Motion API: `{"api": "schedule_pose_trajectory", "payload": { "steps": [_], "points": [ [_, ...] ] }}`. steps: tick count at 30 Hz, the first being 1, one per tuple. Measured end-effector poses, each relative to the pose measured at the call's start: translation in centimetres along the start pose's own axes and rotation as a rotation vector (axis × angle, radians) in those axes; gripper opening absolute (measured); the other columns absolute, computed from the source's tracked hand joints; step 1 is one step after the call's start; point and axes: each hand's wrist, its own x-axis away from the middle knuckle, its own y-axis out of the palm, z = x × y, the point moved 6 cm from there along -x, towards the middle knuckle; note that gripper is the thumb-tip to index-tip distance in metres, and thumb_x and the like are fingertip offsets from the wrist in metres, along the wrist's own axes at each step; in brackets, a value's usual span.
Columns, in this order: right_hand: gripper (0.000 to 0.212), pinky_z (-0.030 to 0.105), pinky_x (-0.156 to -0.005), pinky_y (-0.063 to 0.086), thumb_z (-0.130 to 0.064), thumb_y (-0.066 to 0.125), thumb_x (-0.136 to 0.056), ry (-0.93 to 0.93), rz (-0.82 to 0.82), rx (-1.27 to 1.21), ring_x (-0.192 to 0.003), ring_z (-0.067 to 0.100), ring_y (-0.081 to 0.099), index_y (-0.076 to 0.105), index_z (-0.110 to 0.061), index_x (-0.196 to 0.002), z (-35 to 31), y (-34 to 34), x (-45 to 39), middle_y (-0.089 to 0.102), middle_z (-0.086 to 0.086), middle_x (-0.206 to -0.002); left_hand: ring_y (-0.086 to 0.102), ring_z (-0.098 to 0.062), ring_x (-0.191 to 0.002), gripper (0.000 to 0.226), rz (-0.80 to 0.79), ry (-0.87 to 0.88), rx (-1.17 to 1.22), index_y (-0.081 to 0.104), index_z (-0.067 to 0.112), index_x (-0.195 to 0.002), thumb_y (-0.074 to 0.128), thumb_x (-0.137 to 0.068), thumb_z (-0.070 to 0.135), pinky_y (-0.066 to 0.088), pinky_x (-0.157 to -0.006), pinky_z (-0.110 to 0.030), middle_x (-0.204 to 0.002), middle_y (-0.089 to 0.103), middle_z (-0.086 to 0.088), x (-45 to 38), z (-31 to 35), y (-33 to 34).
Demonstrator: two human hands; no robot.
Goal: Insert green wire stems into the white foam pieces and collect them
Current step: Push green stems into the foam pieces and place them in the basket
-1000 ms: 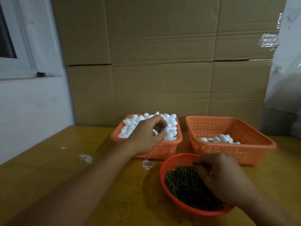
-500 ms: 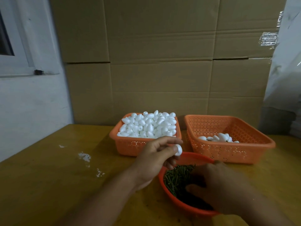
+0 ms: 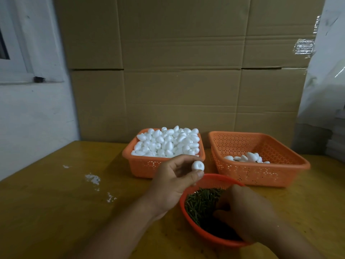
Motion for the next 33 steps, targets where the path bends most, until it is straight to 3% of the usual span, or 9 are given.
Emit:
{"api": "schedule_pose_trajectory", "payload": {
  "steps": [5,9,14,17,20,23,25,28,33],
  "points": [
    [0.014,0.034,-0.077,0.059,-0.043,0.063,-0.092,-0.037,0.065,-0.062,-0.084,0.008,0.066,0.074,-0.035,-0.094,0.0,-0.6,-0.1,0.071,-0.011,-0.091,0.059,-0.015,-0.073,0.023,0.049,-0.019,0.048,0.058,0.023,-0.101,0.072,-0.083,0.027,0.049,-0.066,-0.023,-0.082,0.065,-0.003,-0.1,-0.1,-0.1],
    [0.018,0.037,-0.078,0.058,-0.035,0.057,-0.096,-0.093,0.088,-0.083,-0.084,0.011,0.067,0.074,-0.029,-0.099,-0.3,-0.5,-0.2,0.073,-0.007,-0.094,0.050,-0.011,-0.062,0.009,0.021,-0.092,0.148,0.068,0.027,-0.085,0.072,-0.086,0.035,0.043,-0.057,-0.023,-0.072,0.057,-0.001,0.1,0.1,0.2],
    [0.015,0.029,-0.073,0.054,-0.033,0.064,-0.096,-0.200,0.194,-0.216,-0.076,0.006,0.067,0.075,-0.041,-0.104,-0.6,-1.7,0.1,0.074,-0.013,-0.085,0.040,-0.009,-0.054,0.021,-0.014,-0.164,0.293,0.075,0.027,-0.079,0.065,-0.086,0.044,0.034,-0.051,-0.021,-0.065,0.044,0.000,0.2,0.3,0.4],
    [0.030,0.024,-0.069,0.054,-0.034,0.072,-0.089,-0.234,0.281,-0.359,-0.071,0.002,0.067,0.067,-0.043,-0.118,-0.7,-2.6,0.4,0.072,-0.014,-0.076,0.036,-0.008,-0.051,0.030,-0.012,-0.189,0.331,0.075,0.017,-0.087,0.064,-0.086,0.046,0.032,-0.048,-0.020,-0.061,0.039,-0.001,0.2,0.1,0.4],
    [0.029,0.029,-0.058,0.055,-0.045,0.078,-0.077,-0.215,0.327,-0.590,-0.060,0.009,0.067,0.063,-0.032,-0.099,-0.9,-3.3,0.8,0.072,-0.001,-0.067,0.034,-0.008,-0.048,0.037,-0.006,-0.218,0.366,0.068,0.009,-0.088,0.065,-0.085,0.046,0.030,-0.046,-0.020,-0.058,0.038,0.000,0.2,-0.2,0.5],
    [0.030,0.018,-0.043,0.043,-0.042,0.077,-0.066,-0.275,0.415,-0.891,-0.043,0.009,0.057,0.066,-0.015,-0.074,-1.3,-4.3,1.4,0.067,0.006,-0.056,0.033,-0.008,-0.048,0.029,-0.021,-0.231,0.380,0.067,0.019,-0.074,0.065,-0.087,0.045,0.028,-0.045,-0.020,-0.057,0.036,0.001,0.3,-0.1,0.7],
    [0.024,0.020,-0.044,0.045,-0.032,0.079,-0.067,-0.318,0.404,-1.072,-0.043,0.013,0.056,0.069,-0.010,-0.070,-1.6,-4.5,1.6,0.066,0.010,-0.054,0.031,-0.008,-0.047,0.030,-0.019,-0.241,0.368,0.066,0.021,-0.070,0.065,-0.087,0.046,0.025,-0.045,-0.020,-0.058,0.034,0.000,0.4,-0.2,0.7],
    [0.016,0.024,-0.051,0.054,-0.019,0.073,-0.075,-0.386,0.379,-1.214,-0.052,0.021,0.065,0.073,-0.004,-0.081,-2.0,-4.5,1.6,0.072,0.014,-0.065,0.028,-0.008,-0.046,0.034,-0.018,-0.263,0.362,0.061,0.018,-0.069,0.064,-0.086,0.047,0.025,-0.044,-0.020,-0.057,0.031,0.000,0.5,-0.2,0.8],
    [0.014,0.029,-0.065,0.061,0.002,0.061,-0.090,-0.402,0.367,-1.266,-0.070,0.026,0.074,0.072,-0.007,-0.094,-2.2,-4.0,1.7,0.078,0.012,-0.081,0.025,-0.008,-0.043,0.038,-0.008,-0.271,0.360,0.059,0.019,-0.065,0.064,-0.084,0.051,0.021,-0.043,-0.021,-0.053,0.027,0.001,0.7,-0.1,0.9]
  ]
}}
